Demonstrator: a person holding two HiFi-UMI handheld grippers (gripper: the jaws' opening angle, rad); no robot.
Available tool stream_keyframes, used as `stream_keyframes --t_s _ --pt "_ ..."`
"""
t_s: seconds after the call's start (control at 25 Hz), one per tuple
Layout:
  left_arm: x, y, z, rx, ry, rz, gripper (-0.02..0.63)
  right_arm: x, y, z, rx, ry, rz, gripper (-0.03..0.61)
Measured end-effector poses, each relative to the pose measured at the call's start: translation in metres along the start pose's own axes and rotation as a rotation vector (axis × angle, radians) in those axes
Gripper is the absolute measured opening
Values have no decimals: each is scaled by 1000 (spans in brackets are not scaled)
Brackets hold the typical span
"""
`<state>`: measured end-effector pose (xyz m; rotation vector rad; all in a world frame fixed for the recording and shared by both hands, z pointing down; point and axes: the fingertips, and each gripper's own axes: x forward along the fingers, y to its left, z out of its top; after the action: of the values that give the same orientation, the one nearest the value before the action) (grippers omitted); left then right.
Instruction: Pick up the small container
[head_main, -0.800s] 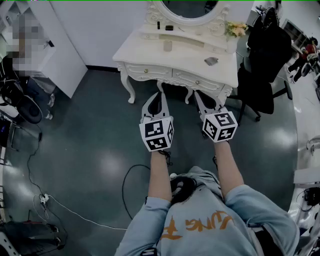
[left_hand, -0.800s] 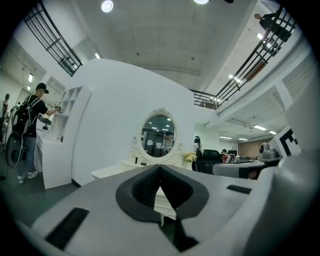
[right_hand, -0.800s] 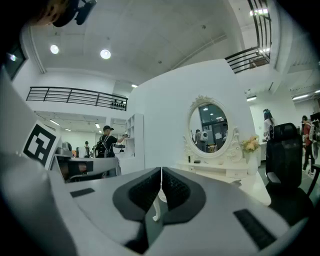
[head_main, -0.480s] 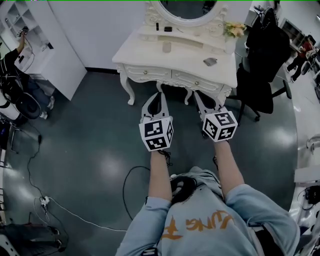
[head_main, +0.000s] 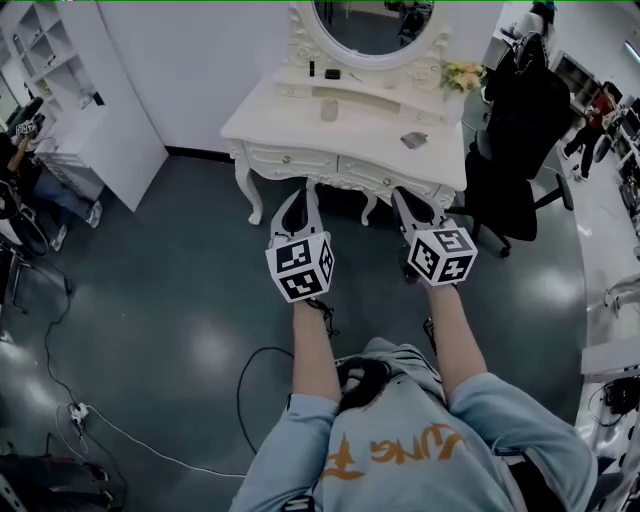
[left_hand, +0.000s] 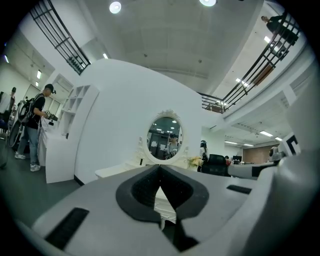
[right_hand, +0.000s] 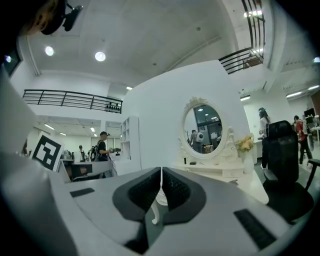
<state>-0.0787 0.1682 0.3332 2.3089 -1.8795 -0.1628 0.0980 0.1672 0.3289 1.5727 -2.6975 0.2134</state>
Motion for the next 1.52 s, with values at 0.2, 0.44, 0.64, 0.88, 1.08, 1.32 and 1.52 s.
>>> stream_keyframes --t_s 0.2,0.44,0.64,0.88,1.08,1.32,1.52 --pt "10 -2 3 5 2 -9 21 0 -20 9 -47 3 -60 31" --pt "25 -3 1 50 3 -37 21 15 -26 8 -50 10 -60 31" --pt "52 -22 5 145 -7 -111 21 47 -36 5 -34 22 -45 31" --pt "98 -14 1 183 2 -108 21 108 -56 -8 35 37 -26 31" --pt "145 28 -27 132 46 -14 21 165 -79 -29 82 76 3 31" --pt "220 67 -87 37 175 48 21 245 -124 -63 128 163 8 31" --pt "293 76 -101 36 261 60 21 305 -170 -67 160 189 6 31"
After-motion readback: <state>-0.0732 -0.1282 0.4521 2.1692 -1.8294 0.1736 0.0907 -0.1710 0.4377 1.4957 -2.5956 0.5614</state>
